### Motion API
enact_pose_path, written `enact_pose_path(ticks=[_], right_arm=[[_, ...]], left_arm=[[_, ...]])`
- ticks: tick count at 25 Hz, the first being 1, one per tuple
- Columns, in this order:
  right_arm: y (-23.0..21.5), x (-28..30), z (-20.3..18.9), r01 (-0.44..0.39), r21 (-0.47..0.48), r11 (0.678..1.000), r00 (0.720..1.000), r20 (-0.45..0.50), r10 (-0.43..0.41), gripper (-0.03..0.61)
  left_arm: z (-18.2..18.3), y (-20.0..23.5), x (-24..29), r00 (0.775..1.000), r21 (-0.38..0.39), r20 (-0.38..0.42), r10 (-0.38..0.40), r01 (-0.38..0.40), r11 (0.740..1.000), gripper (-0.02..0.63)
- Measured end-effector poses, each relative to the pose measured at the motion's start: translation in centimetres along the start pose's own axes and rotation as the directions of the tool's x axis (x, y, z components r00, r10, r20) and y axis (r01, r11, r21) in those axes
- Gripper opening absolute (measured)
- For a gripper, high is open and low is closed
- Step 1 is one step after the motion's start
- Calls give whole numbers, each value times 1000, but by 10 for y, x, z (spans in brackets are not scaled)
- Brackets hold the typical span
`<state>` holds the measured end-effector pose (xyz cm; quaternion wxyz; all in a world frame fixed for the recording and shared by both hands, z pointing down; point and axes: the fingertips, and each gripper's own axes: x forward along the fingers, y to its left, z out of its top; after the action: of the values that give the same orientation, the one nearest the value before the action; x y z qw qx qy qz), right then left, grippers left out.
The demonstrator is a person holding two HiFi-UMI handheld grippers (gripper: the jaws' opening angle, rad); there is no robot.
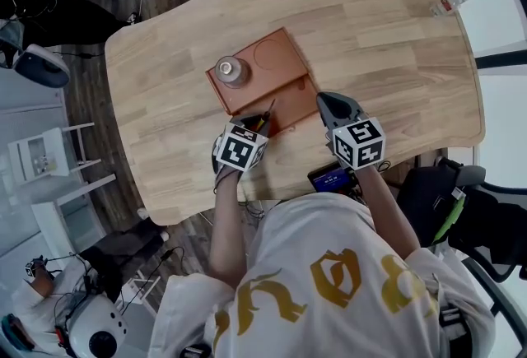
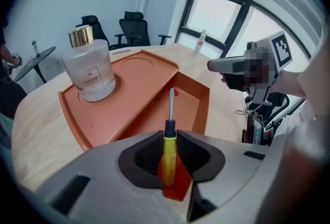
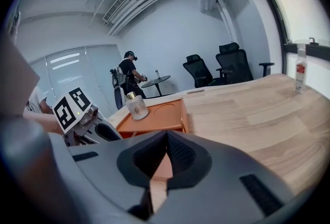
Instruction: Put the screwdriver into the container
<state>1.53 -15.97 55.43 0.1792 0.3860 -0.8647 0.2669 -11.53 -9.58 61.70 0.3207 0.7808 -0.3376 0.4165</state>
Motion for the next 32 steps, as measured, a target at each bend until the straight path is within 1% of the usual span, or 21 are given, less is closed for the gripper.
enact_pose_path(ticks=[5, 10, 15, 19, 24, 32], right_arm=[[0, 1, -7, 2, 9, 1000, 1000, -17, -2, 9], [2, 6, -6, -8, 4, 1000, 1000, -24, 8, 9], [3, 8, -4, -13, 2, 1000, 1000, -23, 13, 9], [0, 8, -6, -9, 7, 1000, 1000, -28, 9, 9], [-3, 7, -8, -4, 13, 1000, 999, -32, 4, 9], [-6, 8, -9, 3, 5, 1000, 999, -35, -3, 9]], left_arm=[[0, 1, 6, 999, 0, -35, -10, 10, 1000, 80], [1, -2, 10, 998, 10, -70, -9, 10, 1000, 80], [-1, -1, 19, 993, 39, -118, -17, 21, 999, 80], [0, 1, 23, 987, 49, -158, 0, 8, 999, 80], [-3, 1, 27, 975, 25, -223, 1, 4, 1000, 80], [-5, 2, 35, 954, 49, -300, 16, -2, 999, 80]])
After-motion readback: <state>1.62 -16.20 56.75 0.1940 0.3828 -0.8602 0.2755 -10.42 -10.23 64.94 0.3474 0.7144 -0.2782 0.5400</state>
